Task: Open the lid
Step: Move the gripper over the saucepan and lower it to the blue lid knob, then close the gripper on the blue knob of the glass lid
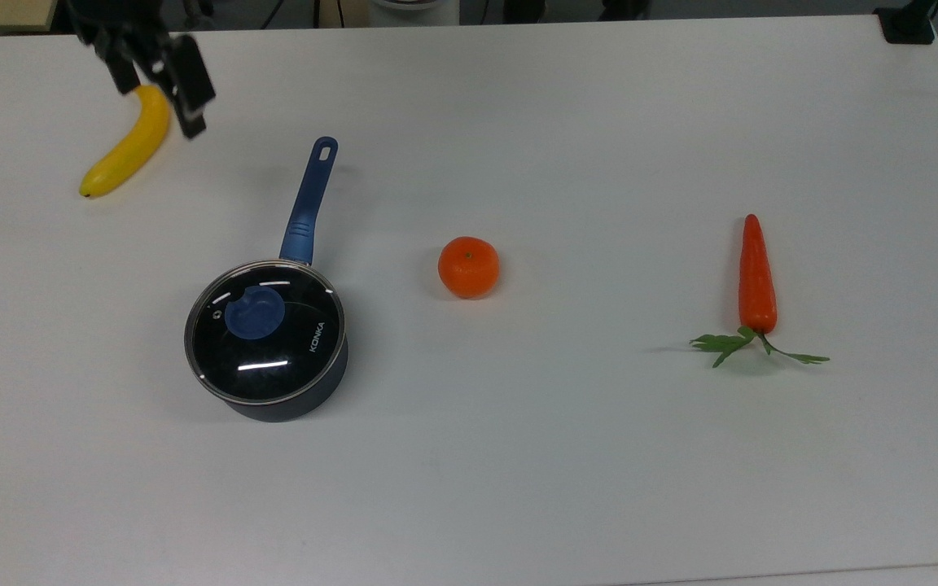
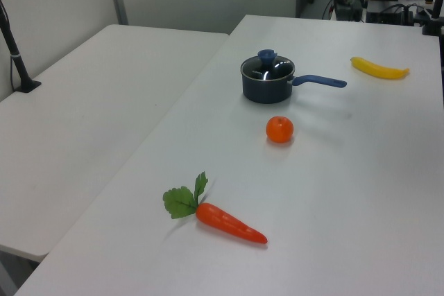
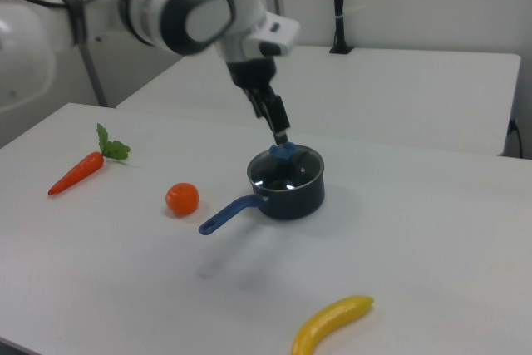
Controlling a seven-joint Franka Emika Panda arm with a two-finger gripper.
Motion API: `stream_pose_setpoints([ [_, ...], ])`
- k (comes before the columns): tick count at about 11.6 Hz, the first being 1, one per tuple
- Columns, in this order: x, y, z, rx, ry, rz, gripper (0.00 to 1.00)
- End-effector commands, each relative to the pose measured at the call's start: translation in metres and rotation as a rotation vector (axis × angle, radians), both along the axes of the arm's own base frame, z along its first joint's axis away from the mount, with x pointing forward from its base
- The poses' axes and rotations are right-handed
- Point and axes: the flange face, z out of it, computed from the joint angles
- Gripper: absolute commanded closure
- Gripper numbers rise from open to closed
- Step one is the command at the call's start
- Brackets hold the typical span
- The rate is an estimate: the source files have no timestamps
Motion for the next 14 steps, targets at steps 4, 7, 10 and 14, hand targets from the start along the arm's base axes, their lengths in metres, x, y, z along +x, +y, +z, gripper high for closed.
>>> stream_pose_setpoints([
  [4,0.098,0.018,-0.099,-0.051,-0.072,-0.134,0.0],
  [7,0.109,0.046,-0.127,-0.059,-0.046,-0.087,0.0],
  [10,0.115,0.06,-0.132,-0.049,-0.072,-0.065,0.0],
  [14,0.118,0.078,-0.133,-0.05,-0.098,-0.032,0.0],
])
